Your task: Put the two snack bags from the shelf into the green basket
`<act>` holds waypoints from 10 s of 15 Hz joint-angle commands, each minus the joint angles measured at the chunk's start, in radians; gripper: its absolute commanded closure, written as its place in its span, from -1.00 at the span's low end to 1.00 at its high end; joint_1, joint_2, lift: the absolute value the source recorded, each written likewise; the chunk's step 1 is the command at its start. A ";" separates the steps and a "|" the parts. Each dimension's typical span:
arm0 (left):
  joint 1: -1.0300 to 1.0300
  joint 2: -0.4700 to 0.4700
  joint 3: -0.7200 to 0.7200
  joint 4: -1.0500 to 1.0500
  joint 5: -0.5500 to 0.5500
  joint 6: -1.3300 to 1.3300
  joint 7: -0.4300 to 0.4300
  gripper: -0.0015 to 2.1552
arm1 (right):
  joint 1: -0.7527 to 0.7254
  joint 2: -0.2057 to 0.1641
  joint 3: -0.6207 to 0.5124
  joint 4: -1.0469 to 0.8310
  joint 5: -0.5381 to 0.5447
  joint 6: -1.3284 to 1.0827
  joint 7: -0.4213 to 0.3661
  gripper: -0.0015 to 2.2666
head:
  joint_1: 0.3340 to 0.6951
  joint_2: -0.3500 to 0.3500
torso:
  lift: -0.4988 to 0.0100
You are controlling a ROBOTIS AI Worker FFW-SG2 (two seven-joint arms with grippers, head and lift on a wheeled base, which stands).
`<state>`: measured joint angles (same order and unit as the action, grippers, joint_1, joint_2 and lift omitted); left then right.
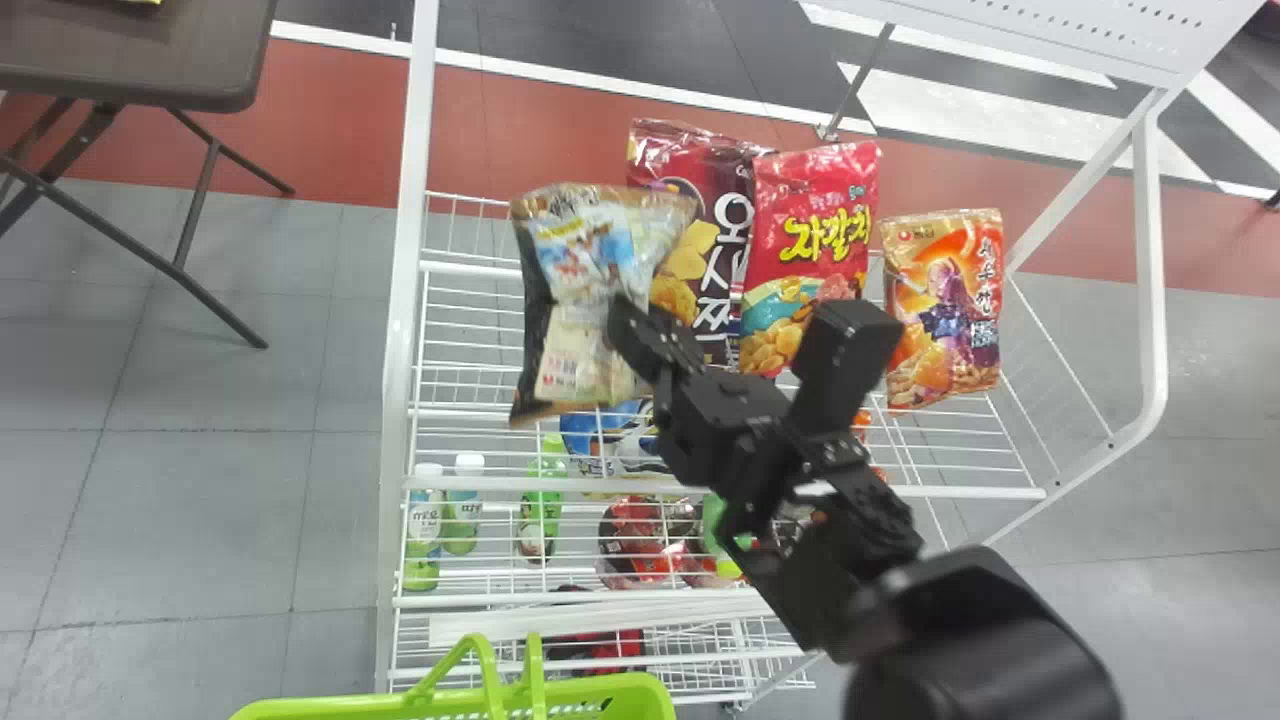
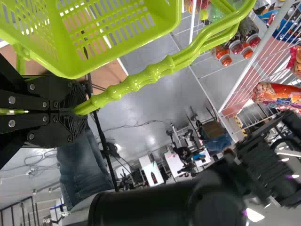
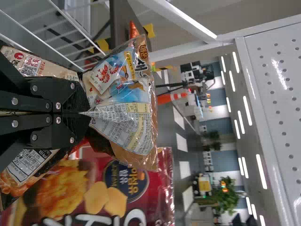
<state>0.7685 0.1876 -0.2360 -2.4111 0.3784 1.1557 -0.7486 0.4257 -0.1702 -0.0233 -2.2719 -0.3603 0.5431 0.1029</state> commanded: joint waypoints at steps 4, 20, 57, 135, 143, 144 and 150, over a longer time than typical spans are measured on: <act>-0.002 -0.007 0.003 0.001 -0.006 -0.006 0.000 0.67 | 0.176 0.003 -0.150 -0.236 -0.115 0.413 0.011 0.91 | 1.00 -1.00 | 0.92; -0.003 -0.023 -0.017 0.004 -0.026 -0.009 0.005 0.68 | 0.217 0.029 -0.178 -0.376 -0.177 1.029 0.000 0.91 | 1.00 -1.00 | 0.92; -0.008 -0.020 -0.031 0.013 -0.030 -0.034 0.006 0.67 | -0.028 0.008 -0.507 -0.026 -0.063 0.441 0.152 -0.90 | 1.00 -1.00 | 0.92; -0.049 -0.019 0.021 0.086 0.033 -0.049 -0.011 0.67 | 0.001 0.032 -0.748 0.028 -0.169 0.644 0.489 0.98 | 1.00 -1.00 | 0.92; -0.046 -0.019 0.015 0.081 0.033 -0.049 -0.009 0.67 | 0.151 0.064 -0.504 -0.121 -0.094 1.009 0.526 0.98 | 1.00 -1.00 | 0.92; -0.046 -0.019 0.015 0.079 0.033 -0.049 -0.009 0.67 | 0.163 0.067 -0.445 -0.118 -0.065 1.015 0.526 0.98 | 1.00 -1.00 | 0.92; -0.046 -0.019 0.012 0.081 0.031 -0.049 -0.011 0.67 | 0.151 0.069 -0.219 -0.057 -0.020 1.029 0.518 0.98 | 1.00 -1.00 | 0.92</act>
<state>0.7225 0.1687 -0.2236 -2.3315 0.4104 1.1069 -0.7594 0.5789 -0.1031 -0.2831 -2.3342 -0.3773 1.5600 0.6211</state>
